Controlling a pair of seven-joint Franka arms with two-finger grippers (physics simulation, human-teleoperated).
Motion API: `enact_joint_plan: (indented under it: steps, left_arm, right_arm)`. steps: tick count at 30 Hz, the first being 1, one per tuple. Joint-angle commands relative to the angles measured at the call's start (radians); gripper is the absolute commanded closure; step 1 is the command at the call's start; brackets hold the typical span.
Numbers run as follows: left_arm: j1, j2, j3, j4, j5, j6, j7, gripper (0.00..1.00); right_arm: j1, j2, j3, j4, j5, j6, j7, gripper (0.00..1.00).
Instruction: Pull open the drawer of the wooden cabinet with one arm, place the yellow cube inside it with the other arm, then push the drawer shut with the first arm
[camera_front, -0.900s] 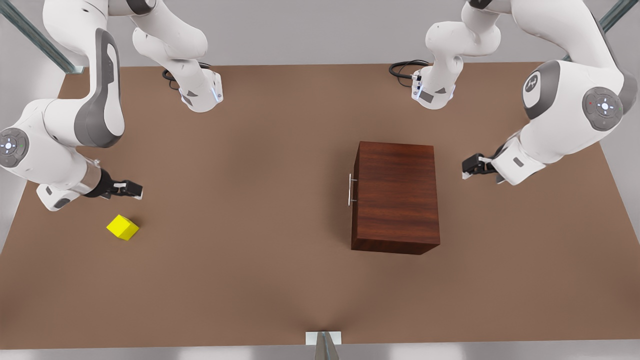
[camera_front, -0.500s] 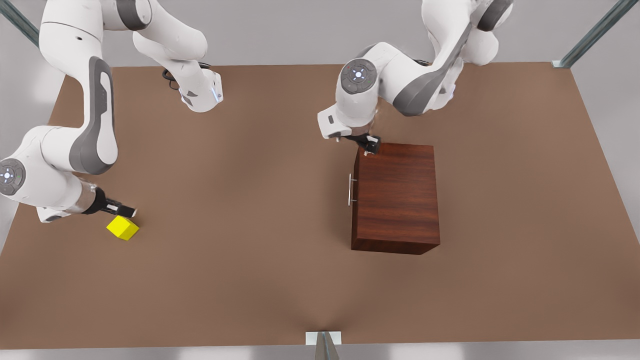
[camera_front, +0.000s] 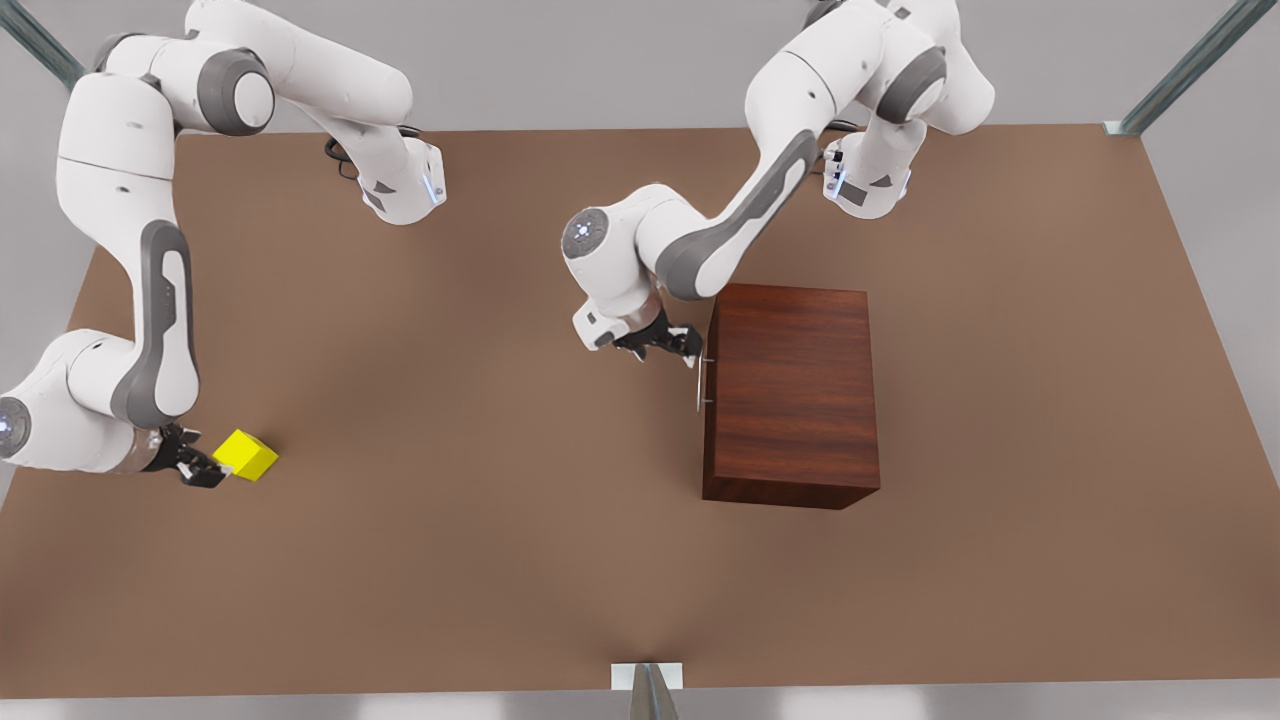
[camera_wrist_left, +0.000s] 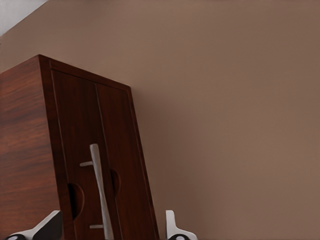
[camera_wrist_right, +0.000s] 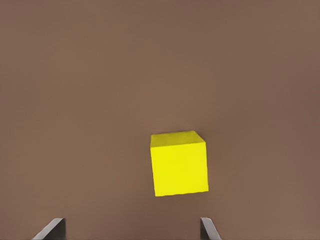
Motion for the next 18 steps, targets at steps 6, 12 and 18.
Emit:
enact_joint_plan:
  steps: [6, 12, 18]
  left_arm:
    - [0.001, 0.05, 0.002, -0.002, 0.076, 0.017, -0.322, 0.0]
    - [0.001, 0.073, 0.002, -0.008, 0.076, 0.017, -0.352, 0.0]
    - [0.006, 0.109, 0.004, -0.008, 0.07, 0.021, -0.363, 0.0]
  right_arm:
    - [-0.062, 0.048, 0.002, -0.011, -0.006, 0.107, -0.035, 0.0]
    - [-0.072, 0.048, 0.015, -0.1, -0.075, 0.19, -0.054, 0.0]
    - [-0.075, 0.053, 0.055, -0.105, -0.168, 0.194, -0.052, 0.0]
